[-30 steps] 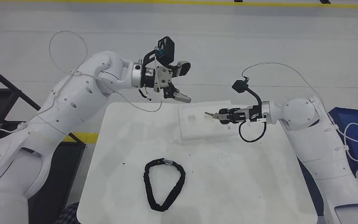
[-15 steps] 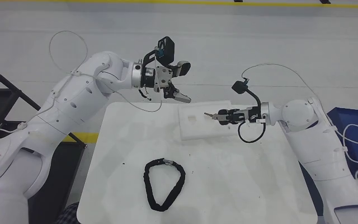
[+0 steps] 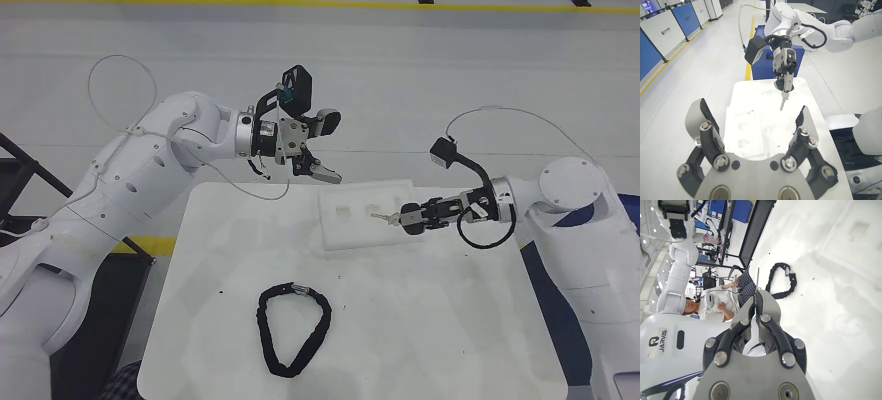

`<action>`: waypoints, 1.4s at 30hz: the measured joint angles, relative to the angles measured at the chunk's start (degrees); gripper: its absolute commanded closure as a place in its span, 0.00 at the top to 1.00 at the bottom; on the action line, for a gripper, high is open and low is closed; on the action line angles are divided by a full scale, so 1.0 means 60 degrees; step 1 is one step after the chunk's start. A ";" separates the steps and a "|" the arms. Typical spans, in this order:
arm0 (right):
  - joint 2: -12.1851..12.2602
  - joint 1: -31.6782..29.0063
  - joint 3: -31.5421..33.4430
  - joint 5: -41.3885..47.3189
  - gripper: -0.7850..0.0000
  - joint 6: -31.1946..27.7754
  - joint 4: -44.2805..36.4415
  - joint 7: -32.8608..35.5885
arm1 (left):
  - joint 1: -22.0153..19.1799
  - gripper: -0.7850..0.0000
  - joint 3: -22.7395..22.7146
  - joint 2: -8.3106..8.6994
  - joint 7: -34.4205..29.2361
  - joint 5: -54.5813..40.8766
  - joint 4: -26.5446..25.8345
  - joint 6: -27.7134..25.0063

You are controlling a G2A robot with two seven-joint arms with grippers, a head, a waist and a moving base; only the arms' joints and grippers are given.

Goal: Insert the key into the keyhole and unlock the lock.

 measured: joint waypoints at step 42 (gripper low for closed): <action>0.0203 -0.0472 0.0337 0.1132 0.00 0.0274 -0.0250 0.0079 | 0.1991 1.00 0.1796 0.0034 0.1982 0.3501 -0.0018 0.0000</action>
